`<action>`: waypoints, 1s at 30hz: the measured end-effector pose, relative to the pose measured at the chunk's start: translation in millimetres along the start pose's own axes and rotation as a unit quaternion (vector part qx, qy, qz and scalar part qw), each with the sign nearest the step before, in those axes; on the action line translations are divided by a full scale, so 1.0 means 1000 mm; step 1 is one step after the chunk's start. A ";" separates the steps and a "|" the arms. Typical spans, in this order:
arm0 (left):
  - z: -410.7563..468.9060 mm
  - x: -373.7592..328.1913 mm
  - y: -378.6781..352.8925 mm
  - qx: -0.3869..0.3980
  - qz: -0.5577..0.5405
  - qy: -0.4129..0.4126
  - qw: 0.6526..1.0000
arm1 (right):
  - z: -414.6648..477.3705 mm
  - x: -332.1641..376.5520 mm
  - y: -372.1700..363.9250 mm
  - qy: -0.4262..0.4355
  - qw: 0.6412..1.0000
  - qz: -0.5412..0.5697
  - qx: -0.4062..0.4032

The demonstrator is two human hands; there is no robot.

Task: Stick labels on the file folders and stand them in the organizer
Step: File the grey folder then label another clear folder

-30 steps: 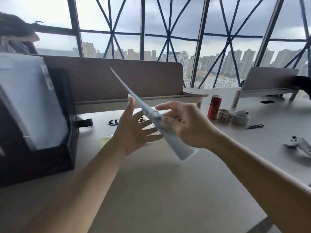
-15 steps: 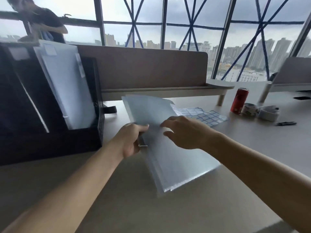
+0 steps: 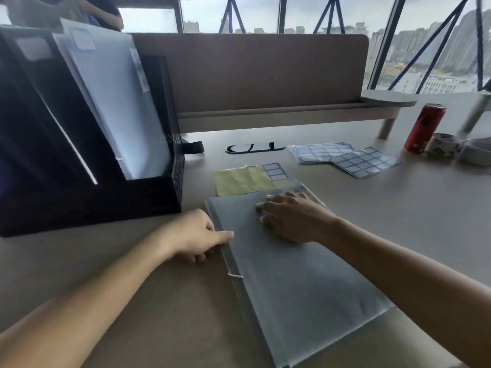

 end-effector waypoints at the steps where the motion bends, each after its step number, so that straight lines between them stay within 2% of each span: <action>1: 0.003 -0.002 0.008 -0.065 0.063 0.000 0.996 | -0.001 0.001 -0.001 0.005 1.000 -0.004 -0.007; 3: 0.014 -0.009 0.018 -0.181 0.133 -0.011 0.974 | -0.003 0.001 0.005 0.005 1.000 0.005 -0.019; 6: 0.036 -0.021 0.017 -0.239 0.142 -0.026 0.960 | 0.005 -0.011 0.019 -0.034 0.999 0.036 -0.014; 9: 0.060 -0.031 0.007 -0.241 0.129 -0.019 0.962 | 0.023 -0.033 0.027 -0.095 0.991 0.093 0.004; 11: 0.071 -0.038 0.000 -0.244 0.112 -0.019 0.963 | 0.037 -0.052 0.031 -0.144 0.981 0.132 -0.015; 14: 0.078 -0.046 -0.014 -0.243 0.096 -0.064 0.963 | 0.055 -0.084 0.034 -0.249 0.950 0.177 -0.058; 17: 0.081 -0.046 -0.024 -0.233 0.102 -0.104 0.962 | 0.070 -0.104 0.023 -0.332 0.920 0.204 -0.040; 23: 0.080 -0.047 -0.022 -0.237 0.094 -0.117 0.960 | 0.089 -0.114 0.014 -0.373 0.885 0.271 -0.055; 30: 0.074 -0.047 -0.020 -0.259 0.107 -0.091 0.956 | 0.091 -0.113 0.019 -0.395 0.879 0.264 -0.043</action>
Point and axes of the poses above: each hand's wrist, its own z-axis towards the middle knuckle, its own y-axis out of the back of the hand, x = y × z, the point moved 3 cm from there along z, towards the middle knuckle, and after that the axes turned 13 degrees about y, right-handed, at the moved point
